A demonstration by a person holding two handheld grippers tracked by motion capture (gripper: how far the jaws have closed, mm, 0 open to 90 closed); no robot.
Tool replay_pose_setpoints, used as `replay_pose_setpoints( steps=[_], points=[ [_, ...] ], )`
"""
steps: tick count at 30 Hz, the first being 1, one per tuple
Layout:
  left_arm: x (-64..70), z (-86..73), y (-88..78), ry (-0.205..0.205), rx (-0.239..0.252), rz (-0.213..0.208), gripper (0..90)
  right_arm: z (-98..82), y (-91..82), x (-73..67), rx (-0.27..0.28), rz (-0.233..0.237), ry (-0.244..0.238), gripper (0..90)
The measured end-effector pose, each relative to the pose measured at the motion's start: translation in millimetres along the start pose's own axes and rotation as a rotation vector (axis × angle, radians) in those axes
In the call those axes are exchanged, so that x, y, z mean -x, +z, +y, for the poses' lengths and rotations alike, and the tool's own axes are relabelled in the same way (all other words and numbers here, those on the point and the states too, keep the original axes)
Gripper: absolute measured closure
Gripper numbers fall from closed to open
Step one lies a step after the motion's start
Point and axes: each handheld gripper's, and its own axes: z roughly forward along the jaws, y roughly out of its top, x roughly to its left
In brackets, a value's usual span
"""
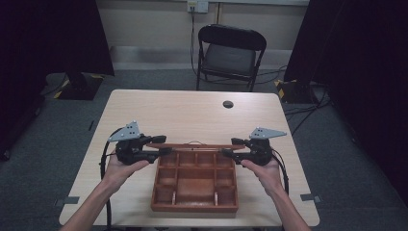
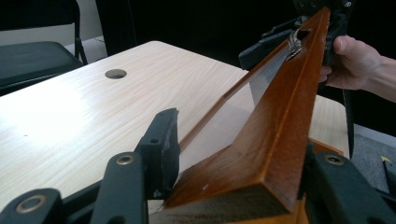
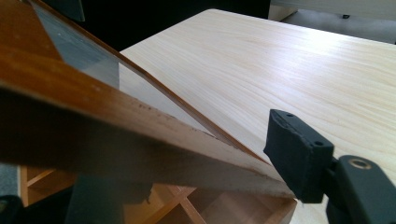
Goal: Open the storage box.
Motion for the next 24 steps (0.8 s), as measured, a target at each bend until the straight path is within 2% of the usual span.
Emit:
replay_pose_setpoints(
  steps=[4,5,11,15,18,19,24],
  points=[
    [-1.3,0.9,0.3,-0.005,0.008,0.007,48.9,1.3,0.7,1.9,0.006,0.013,0.003,39.2],
    [-2.6,-0.1,0.6,-0.018,0.017,0.016,46.9,2.3,1.0,2.5,0.006,0.015,0.002,39.4],
    [-8.1,-3.3,-1.9,-0.036,0.017,0.029,45.4,4.4,2.0,3.8,0.011,0.022,0.002,39.8],
    [-12.2,-4.5,-1.1,-0.035,0.012,0.033,45.5,5.3,2.7,5.4,0.017,0.024,0.007,39.7],
    [-15.2,-5.6,0.4,-0.044,0.012,0.039,48.9,5.6,3.4,7.0,0.021,0.027,0.014,39.7],
    [-17.5,-6.5,1.0,-0.028,0.012,0.042,49.3,5.9,3.7,7.7,0.023,0.029,0.018,39.7],
    [-19.8,-6.5,2.3,-0.032,0.017,0.045,50.1,6.7,4.5,9.6,0.027,0.032,0.020,39.8]
  ],
)
